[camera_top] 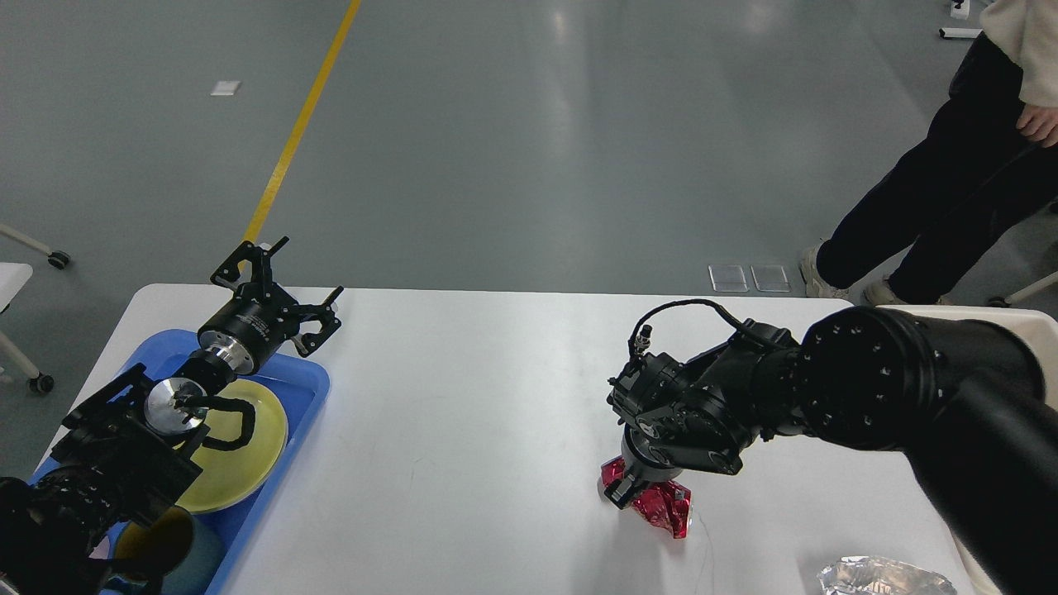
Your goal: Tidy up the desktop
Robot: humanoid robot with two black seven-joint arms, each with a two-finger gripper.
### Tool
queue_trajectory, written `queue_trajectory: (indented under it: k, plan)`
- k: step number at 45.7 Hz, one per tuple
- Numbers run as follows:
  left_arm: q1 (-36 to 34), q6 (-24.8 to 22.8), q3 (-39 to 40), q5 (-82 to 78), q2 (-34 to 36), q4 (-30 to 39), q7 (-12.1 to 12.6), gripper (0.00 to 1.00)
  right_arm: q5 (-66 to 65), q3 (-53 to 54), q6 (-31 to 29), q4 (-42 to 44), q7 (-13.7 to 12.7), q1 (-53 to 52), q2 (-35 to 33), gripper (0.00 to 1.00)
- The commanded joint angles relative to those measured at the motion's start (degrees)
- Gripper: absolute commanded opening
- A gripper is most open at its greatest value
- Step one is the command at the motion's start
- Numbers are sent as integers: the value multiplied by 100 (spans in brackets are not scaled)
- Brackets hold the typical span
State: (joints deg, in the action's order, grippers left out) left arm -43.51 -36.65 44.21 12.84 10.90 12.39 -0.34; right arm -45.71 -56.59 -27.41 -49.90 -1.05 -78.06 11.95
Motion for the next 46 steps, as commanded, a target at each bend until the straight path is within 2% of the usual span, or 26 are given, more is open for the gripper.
queue_trajectory:
  k: [1,7,20,35,46]
  plan:
    - [0,0,0,0,0,0,-1,96,0,-1,-27,-2,-9,1,0,18]
    - [0,0,0,0,0,0,-1,96,0,-1,-159,-11,-18,1,0,0]
    - [0,0,0,0,0,0,-2,96,70,8,-344,-2,-9,-87,-18,0]
    - [0,0,0,8,0,0,-1,96,1133,-53,-388,42,0,-420,-62,0]
    - [0,0,0,0,0,0,-1,96,1467,-27,-1319,95,35,-1342,-351,0]
